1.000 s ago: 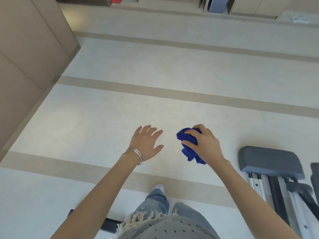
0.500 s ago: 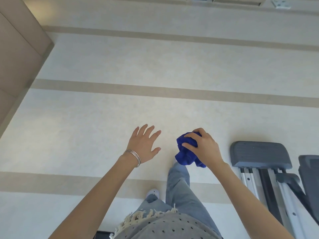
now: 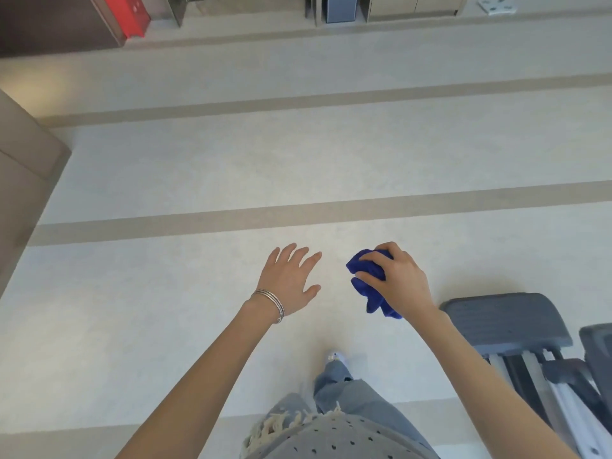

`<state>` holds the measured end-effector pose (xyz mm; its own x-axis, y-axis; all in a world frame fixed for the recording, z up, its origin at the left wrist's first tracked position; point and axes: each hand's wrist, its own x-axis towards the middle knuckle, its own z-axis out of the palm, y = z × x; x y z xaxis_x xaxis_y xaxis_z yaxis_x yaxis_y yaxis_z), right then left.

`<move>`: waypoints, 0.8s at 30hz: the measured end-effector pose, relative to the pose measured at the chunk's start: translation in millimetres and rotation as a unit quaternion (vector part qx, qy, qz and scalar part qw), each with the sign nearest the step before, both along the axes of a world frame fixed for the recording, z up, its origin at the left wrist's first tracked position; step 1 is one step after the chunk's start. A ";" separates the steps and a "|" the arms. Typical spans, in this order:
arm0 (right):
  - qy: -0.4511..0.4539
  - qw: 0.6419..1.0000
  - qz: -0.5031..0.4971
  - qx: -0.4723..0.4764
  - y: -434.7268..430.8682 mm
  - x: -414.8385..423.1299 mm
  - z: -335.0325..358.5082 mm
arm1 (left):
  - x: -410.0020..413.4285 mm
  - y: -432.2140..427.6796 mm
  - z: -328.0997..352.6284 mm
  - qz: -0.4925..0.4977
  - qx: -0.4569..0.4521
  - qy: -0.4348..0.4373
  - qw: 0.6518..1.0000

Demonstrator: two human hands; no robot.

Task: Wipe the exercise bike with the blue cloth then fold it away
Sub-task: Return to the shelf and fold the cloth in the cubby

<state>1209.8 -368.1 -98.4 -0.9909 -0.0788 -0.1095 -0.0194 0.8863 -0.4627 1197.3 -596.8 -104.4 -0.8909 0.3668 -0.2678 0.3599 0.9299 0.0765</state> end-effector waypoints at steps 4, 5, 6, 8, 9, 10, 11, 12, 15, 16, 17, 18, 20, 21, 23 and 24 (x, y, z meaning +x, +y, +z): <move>-0.014 1.000 0.000 0.008 26.3 -29.7 -1.6 | -34.1 38.0 -4.4 -0.022 0.011 -0.010 1.000; -0.020 1.000 -0.004 0.006 32.6 -35.2 -2.7 | -40.2 43.6 -6.8 -0.027 0.010 -0.013 0.999; -0.026 1.000 -0.005 0.003 39.3 -41.0 -4.1 | -47.1 47.7 -9.2 -0.032 0.007 -0.015 0.999; -0.035 0.999 -0.009 -0.003 51.1 -53.7 -6.0 | -62.8 51.3 -13.0 -0.034 -0.004 -0.024 0.999; -0.038 0.999 -0.012 -0.005 56.4 -61.2 -6.5 | -71.4 52.0 -15.0 -0.035 -0.008 -0.028 0.999; -0.041 0.999 -0.016 -0.006 61.1 -69.3 -6.9 | -80.2 52.6 -16.8 -0.035 -0.012 -0.032 0.999; -0.043 0.999 -0.020 -0.006 65.0 -78.2 -7.2 | -89.5 53.1 -18.1 -0.034 -0.014 -0.036 0.999; -0.043 0.999 -0.023 -0.006 68.3 -88.2 -7.4 | -99.9 54.1 -19.2 -0.033 -0.015 -0.040 0.999; -0.037 0.999 -0.031 -0.011 75.0 -124.3 -6.4 | -138.9 59.4 -21.3 -0.033 -0.009 -0.042 0.999; -0.035 0.999 -0.033 -0.014 76.7 -138.0 -5.9 | -153.8 62.0 -21.4 -0.036 -0.008 -0.038 0.999; -0.034 0.999 -0.036 -0.016 78.3 -152.7 -5.0 | -169.9 65.2 -21.5 -0.041 -0.007 -0.033 0.999; -0.034 0.998 -0.040 -0.017 79.8 -167.9 -3.7 | -186.7 68.9 -21.4 -0.047 -0.006 -0.030 0.998; -0.033 0.998 -0.046 -0.023 82.8 -199.5 0.0 | -222.3 76.9 -20.4 -0.055 0.000 -0.025 0.998; -0.031 0.998 -0.047 -0.024 84.6 -216.3 2.7 | -241.2 81.0 -18.9 -0.059 0.001 -0.021 0.998; -0.027 0.998 -0.046 -0.019 89.8 -252.4 9.3 | -281.6 87.9 -15.1 -0.066 0.004 -0.015 0.998; -0.027 0.998 -0.046 -0.014 92.9 -270.5 12.6 | -301.1 90.9 -13.1 -0.068 0.006 -0.011 0.998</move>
<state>939.2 -275.2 -85.8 -0.9869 0.0088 -0.1612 0.0869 0.8703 -0.4848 896.2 -505.9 -117.6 -0.8266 0.4868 -0.2822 0.4803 0.8717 0.0969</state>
